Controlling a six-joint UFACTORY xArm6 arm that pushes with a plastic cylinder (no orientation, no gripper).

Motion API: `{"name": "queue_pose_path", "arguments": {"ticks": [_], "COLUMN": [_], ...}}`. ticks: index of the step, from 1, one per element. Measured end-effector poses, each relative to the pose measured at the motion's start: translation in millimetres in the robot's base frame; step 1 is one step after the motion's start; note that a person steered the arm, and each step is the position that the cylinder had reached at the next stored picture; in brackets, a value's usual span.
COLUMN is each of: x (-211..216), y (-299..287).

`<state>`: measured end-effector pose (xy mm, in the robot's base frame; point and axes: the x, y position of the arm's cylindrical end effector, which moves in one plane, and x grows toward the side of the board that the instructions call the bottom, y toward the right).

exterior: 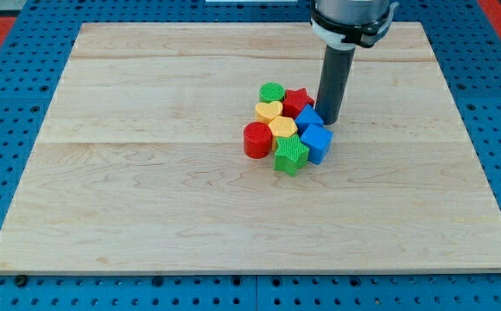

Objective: Separate group of blocks

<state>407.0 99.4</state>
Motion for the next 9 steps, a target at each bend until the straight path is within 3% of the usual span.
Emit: {"name": "queue_pose_path", "arguments": {"ticks": [3, 6, 8, 9], "x": [45, 14, 21, 21], "y": [0, -83, -109, -164]}}
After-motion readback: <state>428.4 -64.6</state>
